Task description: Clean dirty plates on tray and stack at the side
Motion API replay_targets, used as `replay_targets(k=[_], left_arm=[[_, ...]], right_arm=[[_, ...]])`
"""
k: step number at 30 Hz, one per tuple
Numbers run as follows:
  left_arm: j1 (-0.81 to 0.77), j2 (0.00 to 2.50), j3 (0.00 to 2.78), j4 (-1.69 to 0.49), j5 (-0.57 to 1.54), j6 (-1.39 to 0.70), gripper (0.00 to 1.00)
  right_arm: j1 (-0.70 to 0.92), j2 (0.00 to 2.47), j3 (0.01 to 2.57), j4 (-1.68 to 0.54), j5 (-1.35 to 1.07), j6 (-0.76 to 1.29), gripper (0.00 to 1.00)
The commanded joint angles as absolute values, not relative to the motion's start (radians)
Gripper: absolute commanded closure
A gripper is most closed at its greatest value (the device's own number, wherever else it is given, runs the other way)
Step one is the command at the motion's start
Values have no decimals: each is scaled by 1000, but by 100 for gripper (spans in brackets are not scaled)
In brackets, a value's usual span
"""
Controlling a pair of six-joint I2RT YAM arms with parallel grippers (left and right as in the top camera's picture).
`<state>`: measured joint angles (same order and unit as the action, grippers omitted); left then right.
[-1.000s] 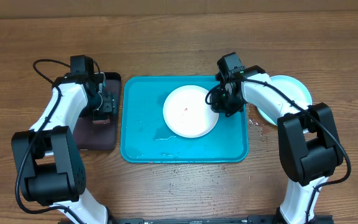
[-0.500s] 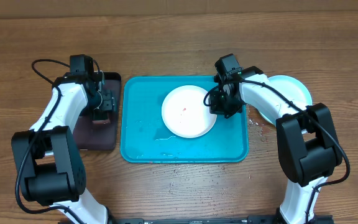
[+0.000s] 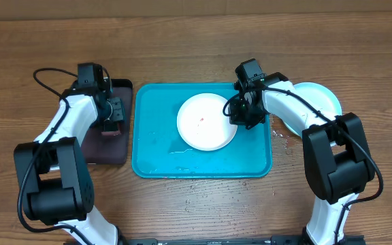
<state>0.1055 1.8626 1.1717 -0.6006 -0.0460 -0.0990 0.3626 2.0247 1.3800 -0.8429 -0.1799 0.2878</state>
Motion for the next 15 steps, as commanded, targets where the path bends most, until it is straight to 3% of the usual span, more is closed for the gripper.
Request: replay_targets(k=[1, 3, 5, 7, 15], left_arm=[[111, 1844, 1138, -570, -72, -120, 40], [111, 1844, 1121, -545, -81, -120, 46], [112, 1844, 1111, -522, -83, -120, 63], [112, 1844, 1111, -515, -86, -119, 96], [112, 1808, 1159, -547, -85, -10, 96]], right_arm=[[367, 2033, 1374, -840, -173, 287, 96], [368, 2033, 1374, -841, -173, 288, 96], [367, 2033, 1374, -843, -173, 287, 96], [367, 2033, 1374, -843, -173, 287, 96], [367, 2033, 1374, -848, -173, 287, 96]])
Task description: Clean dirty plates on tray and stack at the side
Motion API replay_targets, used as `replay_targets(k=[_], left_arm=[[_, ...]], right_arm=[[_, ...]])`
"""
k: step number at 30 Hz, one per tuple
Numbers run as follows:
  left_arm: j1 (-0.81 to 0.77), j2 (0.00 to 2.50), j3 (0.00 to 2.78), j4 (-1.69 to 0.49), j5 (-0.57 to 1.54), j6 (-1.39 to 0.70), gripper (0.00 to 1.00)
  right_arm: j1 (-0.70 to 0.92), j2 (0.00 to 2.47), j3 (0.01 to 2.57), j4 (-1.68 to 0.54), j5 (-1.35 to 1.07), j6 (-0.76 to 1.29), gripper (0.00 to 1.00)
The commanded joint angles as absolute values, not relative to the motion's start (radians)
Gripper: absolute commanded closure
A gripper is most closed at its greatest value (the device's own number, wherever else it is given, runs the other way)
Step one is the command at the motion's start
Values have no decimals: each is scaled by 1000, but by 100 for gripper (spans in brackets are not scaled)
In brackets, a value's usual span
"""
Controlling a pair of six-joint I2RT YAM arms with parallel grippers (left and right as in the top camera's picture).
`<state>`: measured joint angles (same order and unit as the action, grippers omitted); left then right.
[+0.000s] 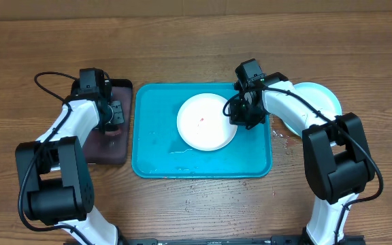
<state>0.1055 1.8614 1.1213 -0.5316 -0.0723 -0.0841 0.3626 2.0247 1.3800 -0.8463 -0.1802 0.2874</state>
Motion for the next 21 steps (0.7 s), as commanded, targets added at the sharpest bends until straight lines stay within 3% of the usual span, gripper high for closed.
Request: replay_targets(k=[1, 2, 3, 4, 11, 15, 18, 21], left_arm=[[112, 1802, 1163, -551, -85, -2, 88], [112, 1796, 1163, -554, -85, -3, 60], [112, 1794, 1163, -561, -85, -4, 38], [112, 1795, 1163, -569, -85, -4, 31], [112, 1810, 1154, -597, -85, -7, 37], [112, 1811, 1139, -573, -85, -8, 62], [112, 1811, 1139, -564, -85, -25, 73], [112, 1811, 1138, -560, -85, -27, 67]], right_arm=[[367, 2033, 1374, -847, -173, 287, 96], [367, 2033, 1374, -846, -173, 287, 96], [367, 2033, 1374, -846, -173, 287, 96], [367, 2033, 1374, -846, -173, 287, 96], [367, 2033, 1374, -846, -173, 287, 96], [367, 2033, 1374, -846, -173, 287, 96], [367, 2033, 1374, -847, -173, 287, 96], [367, 2033, 1374, -847, -173, 287, 96]])
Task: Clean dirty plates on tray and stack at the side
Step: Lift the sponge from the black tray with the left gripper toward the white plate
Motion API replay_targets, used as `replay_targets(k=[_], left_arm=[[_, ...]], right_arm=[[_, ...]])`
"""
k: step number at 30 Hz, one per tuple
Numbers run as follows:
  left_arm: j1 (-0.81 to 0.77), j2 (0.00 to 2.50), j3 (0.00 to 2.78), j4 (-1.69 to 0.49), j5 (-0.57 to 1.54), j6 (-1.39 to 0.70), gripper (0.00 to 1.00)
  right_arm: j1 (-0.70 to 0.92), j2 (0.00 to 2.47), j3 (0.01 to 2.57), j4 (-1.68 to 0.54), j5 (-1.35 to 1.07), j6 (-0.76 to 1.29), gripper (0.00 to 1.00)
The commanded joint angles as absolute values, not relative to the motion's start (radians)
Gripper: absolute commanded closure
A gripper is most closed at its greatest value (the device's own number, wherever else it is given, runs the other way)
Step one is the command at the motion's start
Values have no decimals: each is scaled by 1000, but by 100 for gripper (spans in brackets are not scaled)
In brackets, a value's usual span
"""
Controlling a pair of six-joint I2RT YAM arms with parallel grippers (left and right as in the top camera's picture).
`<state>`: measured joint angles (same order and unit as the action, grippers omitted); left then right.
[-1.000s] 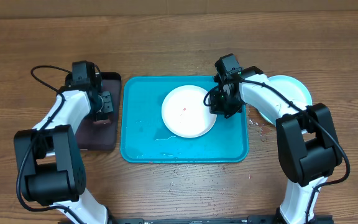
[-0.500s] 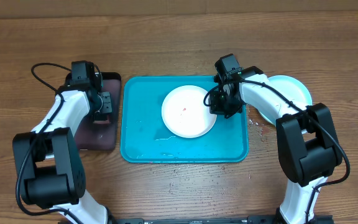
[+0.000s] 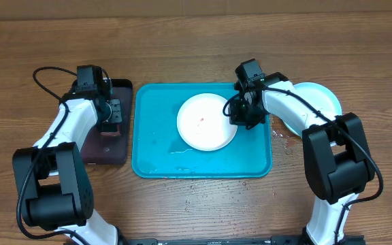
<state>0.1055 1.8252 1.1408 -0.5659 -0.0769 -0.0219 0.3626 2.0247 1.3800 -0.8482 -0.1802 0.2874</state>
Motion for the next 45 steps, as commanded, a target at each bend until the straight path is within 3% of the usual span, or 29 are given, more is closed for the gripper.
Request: replay_targets(k=[1, 6, 10, 18, 20, 28, 35, 45], left_arm=[[112, 1811, 1138, -561, -85, -27, 64], [112, 1811, 1134, -564, -85, -27, 64], [112, 1812, 1123, -562, -85, -30, 73], [113, 1812, 1063, -518, -84, -35, 74], [113, 1812, 1062, -519, -81, -35, 96], [113, 1781, 1113, -541, -48, -68, 96], [165, 1670, 1129, -569, 168, 8, 96], [362, 1605, 1129, -593, 528, 90, 96]], right_arm=[[367, 2033, 1374, -847, -173, 287, 96], [367, 2033, 1374, -847, -173, 287, 96], [367, 2033, 1374, -847, -173, 287, 96], [367, 2033, 1374, -847, -173, 287, 96], [367, 2033, 1374, -847, -173, 287, 96], [367, 2033, 1374, -850, -173, 287, 96], [367, 2033, 1374, -850, -172, 287, 96], [367, 2033, 1374, -854, -172, 287, 96]])
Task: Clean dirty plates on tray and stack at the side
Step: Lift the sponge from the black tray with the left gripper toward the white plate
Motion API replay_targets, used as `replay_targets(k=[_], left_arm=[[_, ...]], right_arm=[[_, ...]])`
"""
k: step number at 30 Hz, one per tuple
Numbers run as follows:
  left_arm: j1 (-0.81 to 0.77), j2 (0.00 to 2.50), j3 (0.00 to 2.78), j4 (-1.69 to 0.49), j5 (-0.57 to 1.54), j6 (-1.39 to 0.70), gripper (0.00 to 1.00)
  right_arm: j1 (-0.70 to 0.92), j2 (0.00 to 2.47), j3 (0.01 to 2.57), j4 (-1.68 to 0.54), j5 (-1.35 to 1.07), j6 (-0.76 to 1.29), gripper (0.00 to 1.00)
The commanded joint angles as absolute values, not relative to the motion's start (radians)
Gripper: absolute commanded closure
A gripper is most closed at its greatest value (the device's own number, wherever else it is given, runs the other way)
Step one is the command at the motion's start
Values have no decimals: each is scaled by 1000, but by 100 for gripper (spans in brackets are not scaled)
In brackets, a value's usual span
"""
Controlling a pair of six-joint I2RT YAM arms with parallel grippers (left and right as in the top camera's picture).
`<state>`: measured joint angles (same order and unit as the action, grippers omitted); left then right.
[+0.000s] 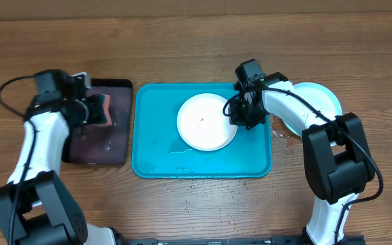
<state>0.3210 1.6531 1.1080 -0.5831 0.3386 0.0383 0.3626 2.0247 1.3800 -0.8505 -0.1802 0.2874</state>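
Note:
A white plate [206, 129] with a small red smear [201, 121] lies in the teal tray [148, 160]. My right gripper [235, 113] sits at the plate's right rim and looks shut on it. My left gripper [94, 109] is turned sideways over the left part of the dark mat [104, 143]. It is shut on a pinkish-red sponge [103, 109] that it holds off the mat. A pale blue plate [322, 99] rests on the table right of the tray, partly hidden by the right arm.
A wet patch [179, 148] shows on the tray floor in front of the plate. Small drops or crumbs [282, 138] lie on the wooden table by the tray's right edge. The left arm's cable loops out towards the table's left side.
My left arm has swung left; its gripper, which was pressed down on the right part of the dark mat, now holds the sponge raised over the mat's left part. The right arm has not moved.
Through all three earlier moments my left gripper stayed low on the dark mat at the sponge, shifting only slightly, while my right gripper stayed at the plate's right rim. Now the sponge is lifted in the left gripper; plate and tray are unchanged.

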Motion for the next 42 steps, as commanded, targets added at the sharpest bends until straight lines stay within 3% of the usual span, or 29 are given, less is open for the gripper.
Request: replay_targets(k=[1, 12, 18, 25, 42], left_arm=[[374, 1596, 1129, -607, 534, 90, 96], [415, 1407, 1027, -684, 522, 107, 96], [422, 1292, 835, -426, 514, 42, 96], [422, 1354, 752, -160, 514, -27, 96], [422, 1394, 752, -97, 552, -94, 96]], right_arm=[[367, 2033, 1374, -855, -172, 287, 96], [367, 2033, 1374, -858, -172, 287, 96], [367, 2033, 1374, -859, -172, 287, 96], [367, 2033, 1374, -861, -172, 287, 96], [367, 2033, 1374, -858, -172, 287, 96]])
